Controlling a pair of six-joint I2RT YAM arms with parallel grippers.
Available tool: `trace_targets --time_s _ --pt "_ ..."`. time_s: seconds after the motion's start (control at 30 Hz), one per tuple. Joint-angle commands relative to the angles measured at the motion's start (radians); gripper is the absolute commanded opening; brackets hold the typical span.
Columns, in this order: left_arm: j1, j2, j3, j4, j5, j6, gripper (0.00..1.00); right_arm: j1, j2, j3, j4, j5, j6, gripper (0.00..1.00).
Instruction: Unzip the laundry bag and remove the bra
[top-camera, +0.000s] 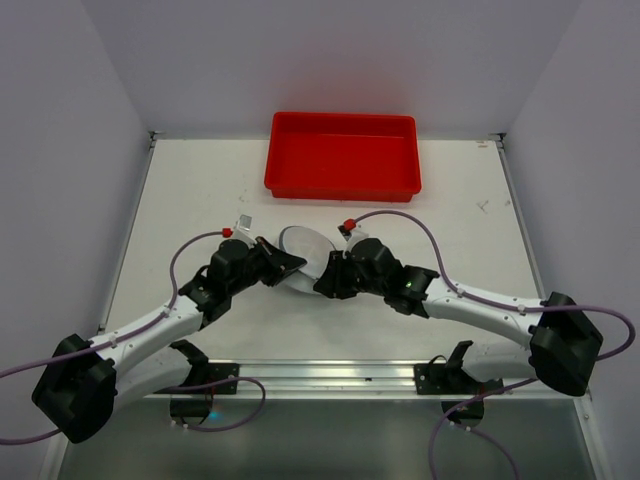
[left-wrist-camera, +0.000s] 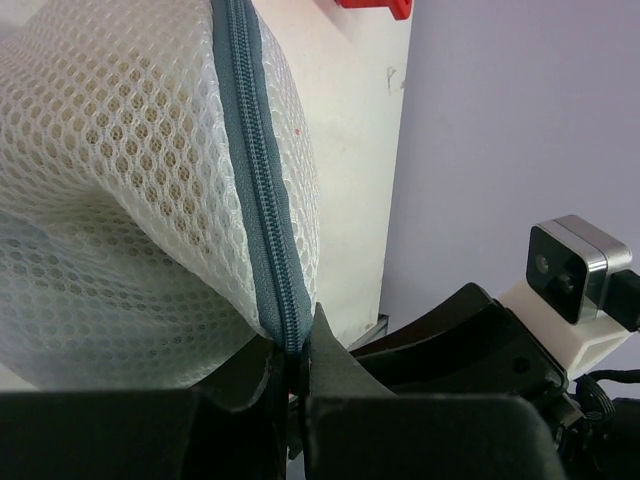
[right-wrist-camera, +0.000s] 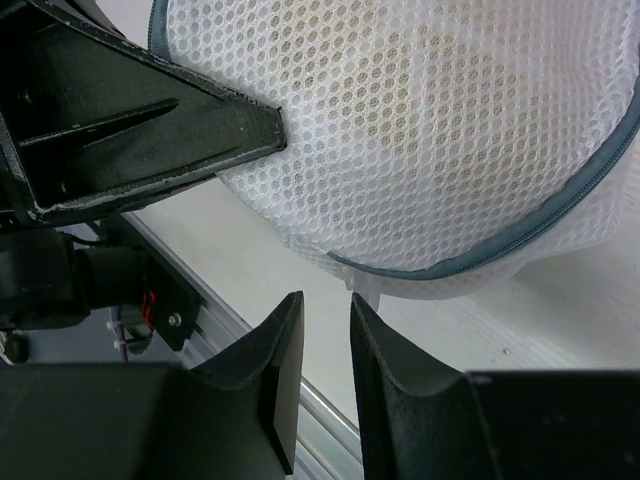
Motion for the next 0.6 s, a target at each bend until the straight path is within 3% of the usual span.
trace_targets --time_s 0.0,0.57 --pt "-0.005 -0.013 0.048 -0.011 -0.037 -0.017 0.0 0.006 0.006 0.004 0.057 0.036 0.022 0.27" --pt "-0.005 0.001 0.054 0.001 -0.015 -0.014 0.0 0.006 0.095 0.027 0.106 0.056 0.016 0.25"
